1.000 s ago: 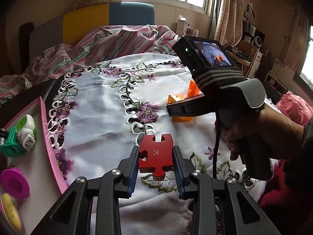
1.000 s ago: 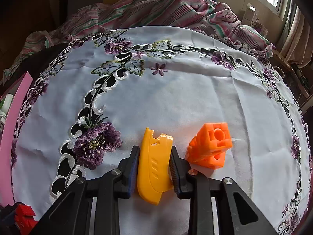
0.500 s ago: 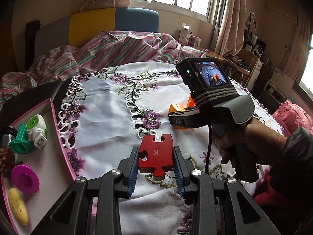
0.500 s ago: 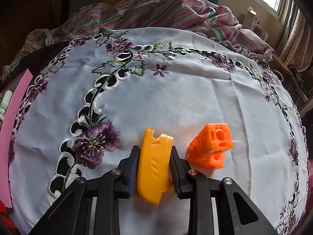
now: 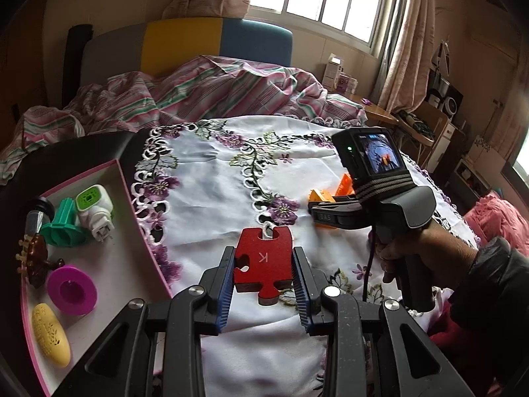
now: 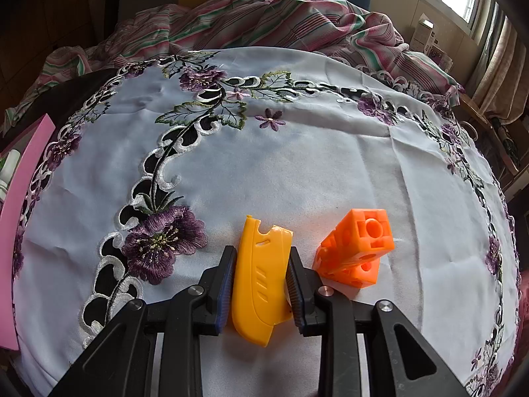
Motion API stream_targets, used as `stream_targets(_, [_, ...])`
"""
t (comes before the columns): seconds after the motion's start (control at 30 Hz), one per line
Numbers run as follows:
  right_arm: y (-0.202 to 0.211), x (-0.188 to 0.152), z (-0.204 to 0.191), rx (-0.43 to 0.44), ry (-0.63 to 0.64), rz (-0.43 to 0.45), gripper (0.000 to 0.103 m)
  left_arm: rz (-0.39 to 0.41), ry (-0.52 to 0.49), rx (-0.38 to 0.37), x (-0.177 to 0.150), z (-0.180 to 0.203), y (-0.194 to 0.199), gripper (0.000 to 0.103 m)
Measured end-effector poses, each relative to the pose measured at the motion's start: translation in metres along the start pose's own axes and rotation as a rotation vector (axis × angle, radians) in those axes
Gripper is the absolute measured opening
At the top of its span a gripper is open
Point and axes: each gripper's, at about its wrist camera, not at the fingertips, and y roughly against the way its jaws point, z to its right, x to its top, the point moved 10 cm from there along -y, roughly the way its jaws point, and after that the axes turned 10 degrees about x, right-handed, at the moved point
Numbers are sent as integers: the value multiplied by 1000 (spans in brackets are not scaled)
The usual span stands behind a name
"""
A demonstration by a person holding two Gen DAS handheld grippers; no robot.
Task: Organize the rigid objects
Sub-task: 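Drop the red K piece in the tray with left tool while right carries yellow piece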
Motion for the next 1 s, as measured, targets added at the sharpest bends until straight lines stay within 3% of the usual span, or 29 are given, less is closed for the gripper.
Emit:
stream_targets(0.17, [0, 0, 0, -1, 1, 0, 29, -20, 63, 9, -4, -28, 6, 33])
stream_targets(0.47, [1, -1, -1, -7, 7, -4, 29, -26, 256, 90, -19, -130, 32, 33])
stream_targets(0.67, [1, -1, -2, -8, 8, -6, 29, -99, 282, 115, -56, -150, 20, 33])
stream_targets(1.0, [1, -1, -2, -13, 12, -10, 29, -192, 253, 182, -83, -165, -8, 33])
